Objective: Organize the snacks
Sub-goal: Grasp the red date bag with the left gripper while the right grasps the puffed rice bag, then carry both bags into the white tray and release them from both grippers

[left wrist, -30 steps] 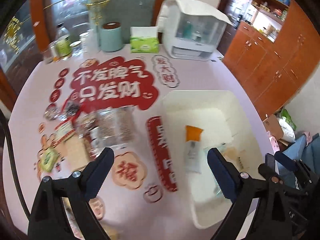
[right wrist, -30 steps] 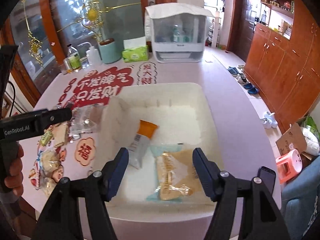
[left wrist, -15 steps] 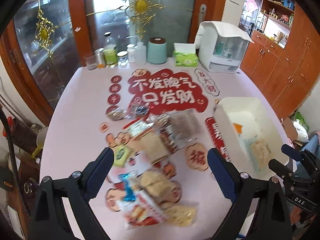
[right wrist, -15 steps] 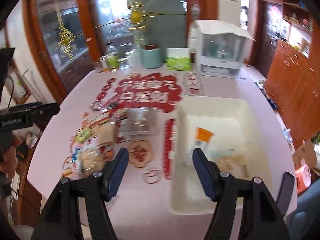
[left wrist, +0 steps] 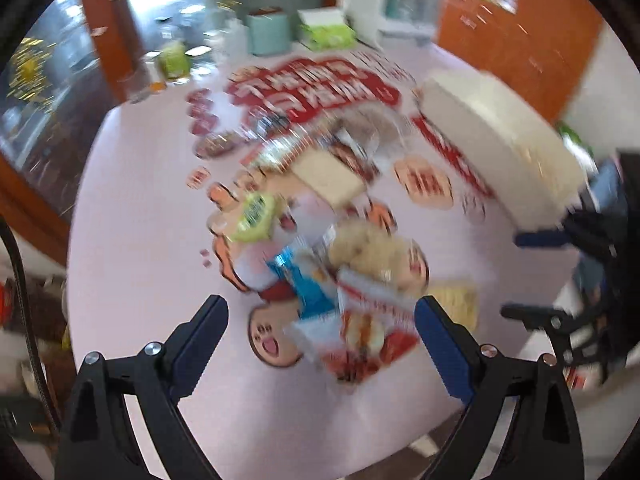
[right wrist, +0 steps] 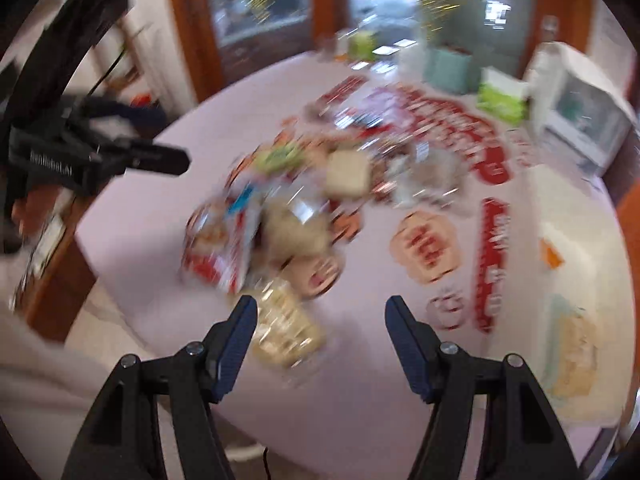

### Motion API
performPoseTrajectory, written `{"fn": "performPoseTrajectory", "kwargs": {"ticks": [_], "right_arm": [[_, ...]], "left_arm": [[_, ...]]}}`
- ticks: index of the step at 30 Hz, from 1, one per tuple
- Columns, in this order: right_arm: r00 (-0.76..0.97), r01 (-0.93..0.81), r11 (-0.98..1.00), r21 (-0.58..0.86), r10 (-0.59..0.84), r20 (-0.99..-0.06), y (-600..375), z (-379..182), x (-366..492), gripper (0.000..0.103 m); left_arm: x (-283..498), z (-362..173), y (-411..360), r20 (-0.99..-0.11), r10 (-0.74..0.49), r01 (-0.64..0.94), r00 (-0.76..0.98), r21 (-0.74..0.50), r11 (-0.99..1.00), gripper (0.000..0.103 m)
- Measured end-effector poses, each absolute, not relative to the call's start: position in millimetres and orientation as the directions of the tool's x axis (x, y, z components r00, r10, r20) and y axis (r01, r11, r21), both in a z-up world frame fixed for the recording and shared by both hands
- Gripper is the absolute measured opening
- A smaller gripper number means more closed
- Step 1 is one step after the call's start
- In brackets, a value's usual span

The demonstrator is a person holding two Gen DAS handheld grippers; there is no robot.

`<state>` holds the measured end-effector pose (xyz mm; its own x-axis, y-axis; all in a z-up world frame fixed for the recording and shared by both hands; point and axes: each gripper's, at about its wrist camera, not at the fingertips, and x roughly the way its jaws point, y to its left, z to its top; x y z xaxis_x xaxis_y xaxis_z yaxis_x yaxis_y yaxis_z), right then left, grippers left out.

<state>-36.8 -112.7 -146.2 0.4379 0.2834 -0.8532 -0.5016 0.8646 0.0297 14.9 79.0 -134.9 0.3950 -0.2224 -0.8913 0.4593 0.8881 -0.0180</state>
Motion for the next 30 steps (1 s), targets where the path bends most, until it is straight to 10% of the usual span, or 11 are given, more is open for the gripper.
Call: {"fn": "performPoseTrajectory", "kwargs": {"ticks": [17, 30], "right_arm": [[0.364, -0.657, 0.751, -0.069, 0.236, -0.901, -62, -219, -35, 0.069], [0.363, -0.601, 0.798, -0.037, 0.232, -0.903, -60, -230, -25, 0.058]], "left_arm": [[2, -218, 37, -0.934, -0.223, 0.723, 0.279, 0.052, 0.689, 0.093], [9, -229, 52, -0.935, -0.280, 0.645, 0.219, -0.077, 0.760, 0.053]]}}
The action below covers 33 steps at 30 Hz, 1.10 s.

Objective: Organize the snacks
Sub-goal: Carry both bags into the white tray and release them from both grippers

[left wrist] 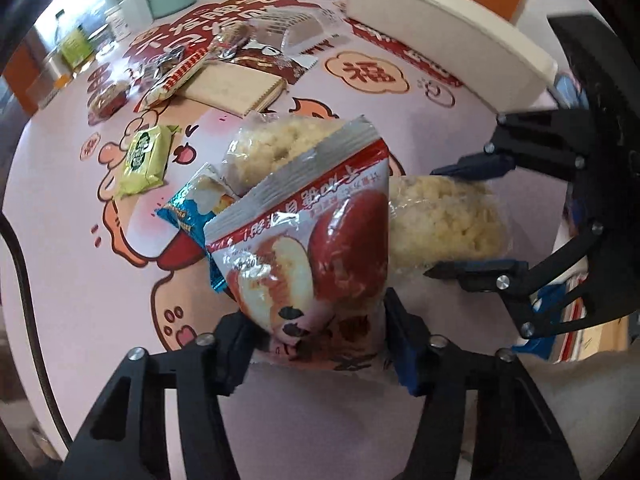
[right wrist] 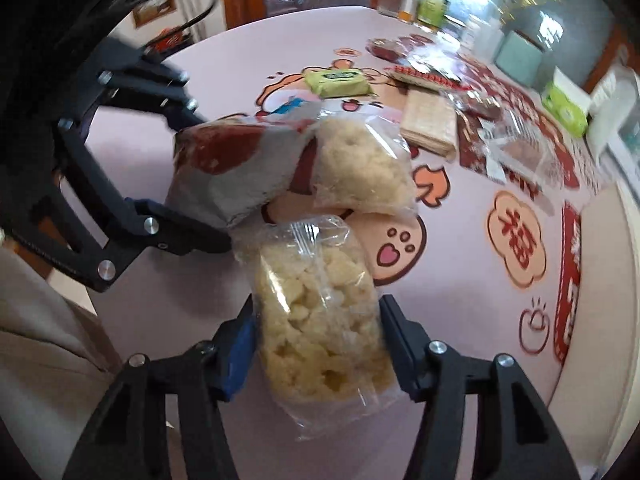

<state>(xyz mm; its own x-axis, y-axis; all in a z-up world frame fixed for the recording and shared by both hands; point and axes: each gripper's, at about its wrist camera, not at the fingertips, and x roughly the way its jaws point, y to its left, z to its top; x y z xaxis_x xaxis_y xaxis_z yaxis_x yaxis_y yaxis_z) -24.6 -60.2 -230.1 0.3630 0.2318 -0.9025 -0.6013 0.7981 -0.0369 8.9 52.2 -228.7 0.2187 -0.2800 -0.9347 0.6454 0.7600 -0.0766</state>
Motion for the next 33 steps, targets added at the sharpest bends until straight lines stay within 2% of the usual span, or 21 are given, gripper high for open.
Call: {"fn": "performPoseTrajectory", "kwargs": {"ticks": [3, 8, 12, 16, 20, 27, 33], "right_arm": [[0.381, -0.555, 0.832, -0.012, 0.241, -0.893, -67, -226, -26, 0.058], [0.427, -0.476, 0.879, 0.033, 0.264, -0.865, -79, -209, -31, 0.058], [0.481, -0.411, 0.910, 0.060, 0.272, -0.833, -92, -191, -36, 0.058], [0.534, -0.335, 0.938, 0.085, 0.264, -0.803, -107, -171, -37, 0.058], [0.581, -0.247, 0.964, 0.095, 0.225, -0.782, -127, -143, -34, 0.058], [0.650, -0.121, 0.990, 0.072, 0.134, -0.748, -176, -91, -32, 0.058], [0.693, 0.003, 0.997, 0.083, 0.058, -0.719, -242, -48, -36, 0.058]], "left_arm": [[8, -226, 56, -0.929, -0.295, 0.626, 0.223, -0.095, 0.774, 0.049], [5, -215, 61, -0.919, -0.314, 0.600, 0.239, -0.114, 0.792, 0.048], [4, -191, 61, -0.898, -0.335, 0.583, 0.286, -0.115, 0.805, 0.048], [7, -158, 48, -0.875, -0.325, 0.577, 0.358, -0.066, 0.814, 0.048], [11, -126, 26, -0.858, -0.284, 0.559, 0.427, 0.004, 0.829, 0.048], [15, -66, -33, -0.801, -0.323, 0.560, 0.504, 0.018, 0.829, 0.048], [21, -31, -115, -0.770, -0.347, 0.589, 0.536, 0.046, 0.807, 0.048]]}}
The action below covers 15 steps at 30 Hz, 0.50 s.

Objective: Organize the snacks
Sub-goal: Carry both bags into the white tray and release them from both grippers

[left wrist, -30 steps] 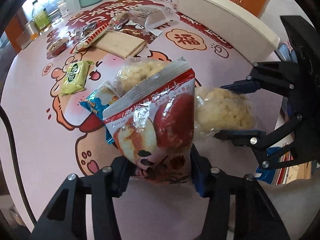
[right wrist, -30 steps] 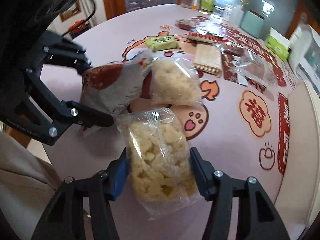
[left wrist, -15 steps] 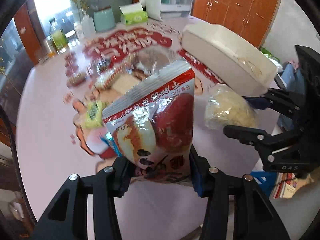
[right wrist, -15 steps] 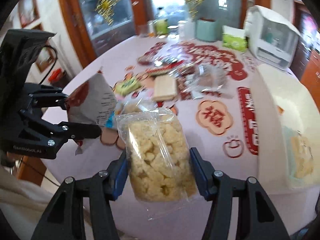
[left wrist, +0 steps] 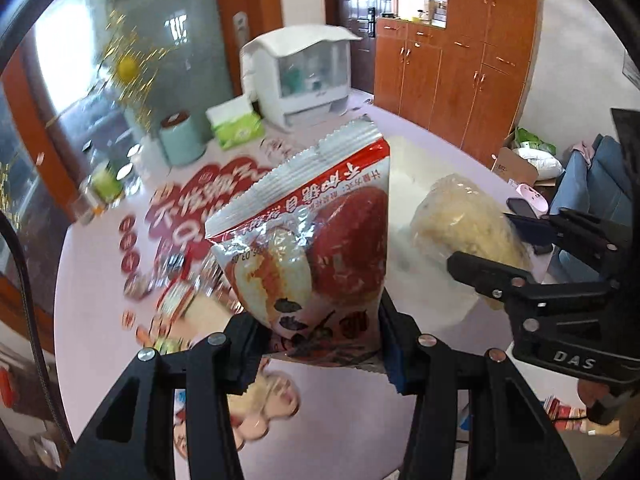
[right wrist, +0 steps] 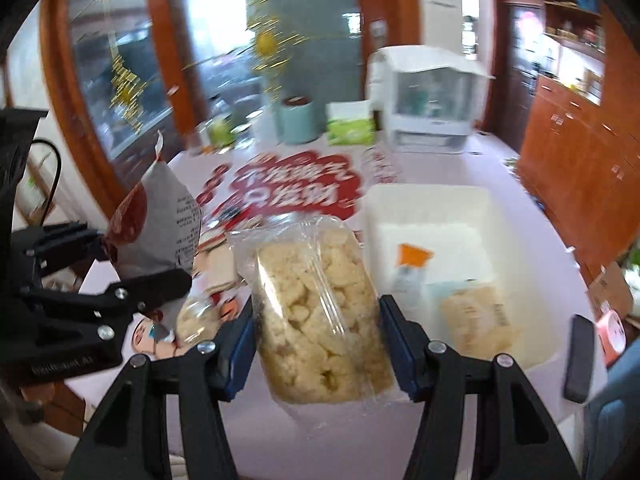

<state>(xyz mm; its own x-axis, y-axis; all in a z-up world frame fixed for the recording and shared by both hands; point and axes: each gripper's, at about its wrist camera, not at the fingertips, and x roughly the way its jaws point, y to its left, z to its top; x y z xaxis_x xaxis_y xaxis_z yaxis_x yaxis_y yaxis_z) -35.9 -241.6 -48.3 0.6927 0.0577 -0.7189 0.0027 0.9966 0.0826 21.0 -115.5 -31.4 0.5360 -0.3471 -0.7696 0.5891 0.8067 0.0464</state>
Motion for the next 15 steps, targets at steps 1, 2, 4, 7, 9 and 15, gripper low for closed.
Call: {"fn": "performPoseTrajectory", "kwargs": {"ticks": [1, 2, 4, 7, 9, 15], "right_arm": [[0.697, 0.030, 0.996, 0.089, 0.043, -0.716, -256, -43, -37, 0.058], [0.698, 0.052, 0.994, 0.095, 0.032, -0.716, -268, -39, -37, 0.058], [0.701, 0.085, 0.990, 0.110, 0.020, -0.713, -292, -32, -38, 0.058], [0.703, 0.126, 0.987, 0.104, -0.015, -0.711, -325, -29, -35, 0.058], [0.698, 0.152, 0.983, 0.104, -0.032, -0.715, -346, -31, -33, 0.058], [0.684, 0.200, 0.970, 0.141, -0.035, -0.729, -401, -44, -15, 0.058]], "left_arm": [[23, -27, -130, -0.769, -0.348, 0.592, 0.537, 0.050, 0.804, 0.048], [24, -25, -140, -0.767, -0.351, 0.596, 0.537, 0.050, 0.802, 0.048], [29, -19, -168, -0.761, -0.353, 0.602, 0.544, 0.060, 0.796, 0.048], [36, -15, -206, -0.763, -0.337, 0.605, 0.552, 0.088, 0.792, 0.048], [44, -15, -230, -0.769, -0.325, 0.605, 0.551, 0.099, 0.790, 0.048], [77, -24, -283, -0.791, -0.270, 0.570, 0.549, 0.117, 0.813, 0.049]]}}
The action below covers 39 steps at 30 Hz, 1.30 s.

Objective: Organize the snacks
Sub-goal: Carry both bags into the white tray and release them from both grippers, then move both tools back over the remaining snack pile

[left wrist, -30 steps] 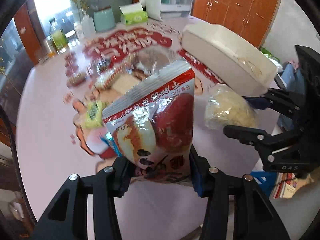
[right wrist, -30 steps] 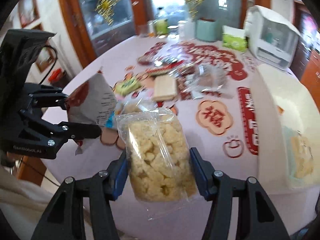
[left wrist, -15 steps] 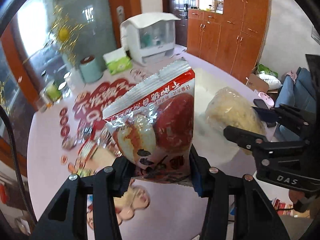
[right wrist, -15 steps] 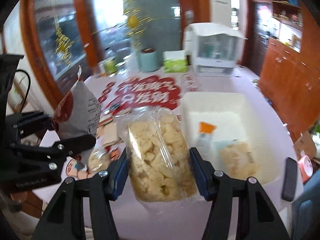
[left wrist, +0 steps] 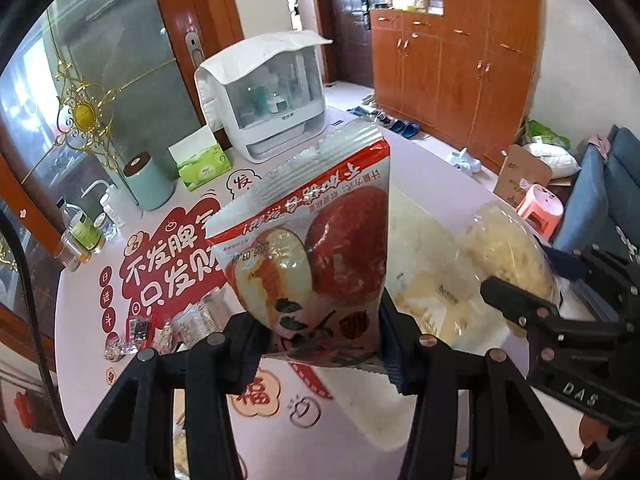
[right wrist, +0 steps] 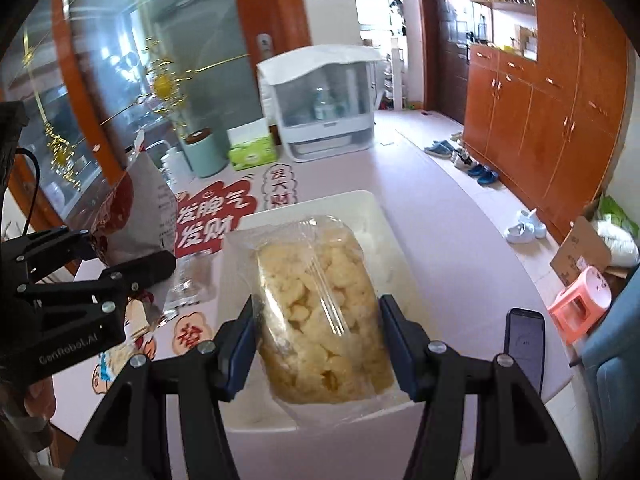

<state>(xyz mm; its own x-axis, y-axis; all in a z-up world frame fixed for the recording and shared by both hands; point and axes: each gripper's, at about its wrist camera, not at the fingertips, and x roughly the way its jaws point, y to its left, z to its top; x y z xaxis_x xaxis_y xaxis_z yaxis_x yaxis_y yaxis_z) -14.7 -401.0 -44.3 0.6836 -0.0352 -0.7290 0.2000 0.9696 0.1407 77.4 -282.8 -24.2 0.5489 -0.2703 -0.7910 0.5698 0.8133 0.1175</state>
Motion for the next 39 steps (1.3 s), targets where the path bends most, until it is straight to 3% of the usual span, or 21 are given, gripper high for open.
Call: {"fn": "performPoseTrajectory", "kwargs": {"ticks": [12, 18, 22, 39], "right_arm": [[0.648, 0.196, 0.965, 0.176, 0.007, -0.762, -433, -72, 46, 0.059], [0.649, 0.196, 0.976, 0.098, -0.054, -0.759, -433, -83, 64, 0.060], [0.640, 0.168, 0.975, 0.143, 0.002, -0.768, -437, -90, 69, 0.063], [0.614, 0.101, 0.982, 0.158, 0.063, -0.787, -415, -88, 55, 0.063]], "left_arm": [[131, -64, -322, -0.844, -0.147, 0.509, 0.515, 0.163, 0.845, 0.051], [140, -72, -315, -0.838, -0.103, 0.452, 0.536, 0.181, 0.874, 0.085], [140, -73, -300, -0.854, -0.125, 0.424, 0.506, 0.120, 0.898, 0.086], [93, -63, -245, -0.838, -0.045, 0.286, 0.545, 0.135, 0.949, 0.086]]}}
